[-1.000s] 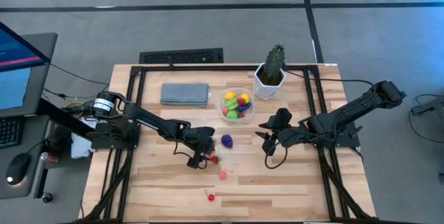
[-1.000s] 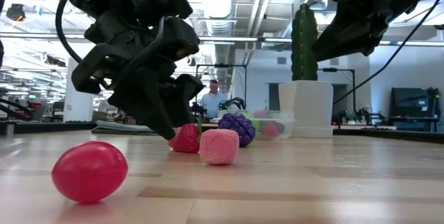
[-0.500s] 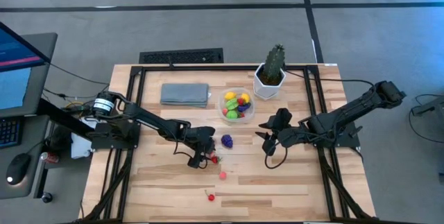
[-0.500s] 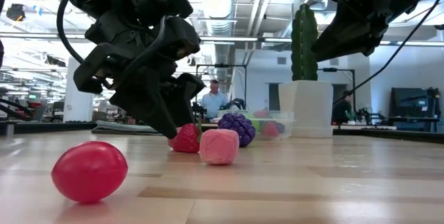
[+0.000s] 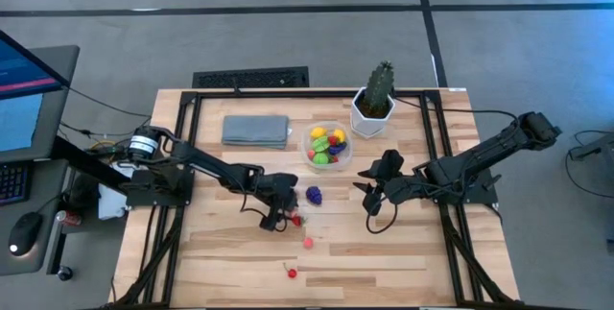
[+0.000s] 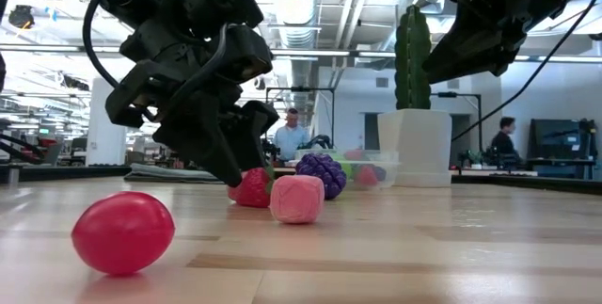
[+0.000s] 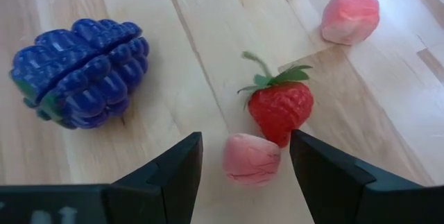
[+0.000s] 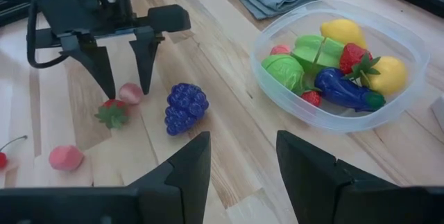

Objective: Pick and placing Produce into tupperware
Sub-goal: Put the top peach into the transparent bin

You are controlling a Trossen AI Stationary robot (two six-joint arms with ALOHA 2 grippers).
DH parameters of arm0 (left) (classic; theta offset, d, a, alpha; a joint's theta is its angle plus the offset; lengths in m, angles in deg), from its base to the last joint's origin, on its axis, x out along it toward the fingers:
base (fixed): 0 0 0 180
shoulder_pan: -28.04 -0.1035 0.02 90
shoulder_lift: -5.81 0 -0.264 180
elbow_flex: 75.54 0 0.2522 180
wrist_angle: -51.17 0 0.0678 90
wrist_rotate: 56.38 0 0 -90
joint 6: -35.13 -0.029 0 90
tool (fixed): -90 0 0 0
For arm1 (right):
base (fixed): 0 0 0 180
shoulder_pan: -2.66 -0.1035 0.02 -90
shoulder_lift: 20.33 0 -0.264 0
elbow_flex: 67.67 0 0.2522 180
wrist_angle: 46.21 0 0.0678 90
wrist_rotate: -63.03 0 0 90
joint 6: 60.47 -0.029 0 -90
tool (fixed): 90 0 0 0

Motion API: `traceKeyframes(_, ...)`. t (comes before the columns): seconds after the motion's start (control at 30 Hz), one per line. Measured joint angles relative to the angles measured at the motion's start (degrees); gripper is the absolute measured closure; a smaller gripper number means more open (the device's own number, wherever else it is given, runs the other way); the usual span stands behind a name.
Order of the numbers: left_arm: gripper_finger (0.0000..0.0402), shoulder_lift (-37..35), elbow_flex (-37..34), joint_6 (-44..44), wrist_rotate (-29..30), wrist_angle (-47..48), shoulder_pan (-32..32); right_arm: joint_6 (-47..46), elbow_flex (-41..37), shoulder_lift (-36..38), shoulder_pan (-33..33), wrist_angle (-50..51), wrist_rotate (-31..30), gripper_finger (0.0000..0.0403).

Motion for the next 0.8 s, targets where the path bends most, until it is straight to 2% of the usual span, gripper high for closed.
traceKeyframes(0.8,0.0194,1.0,0.1,-2.6,-0.3,1.1,-0.6,0.0,0.0,0.0,0.0,0.0,0.0,0.0216)
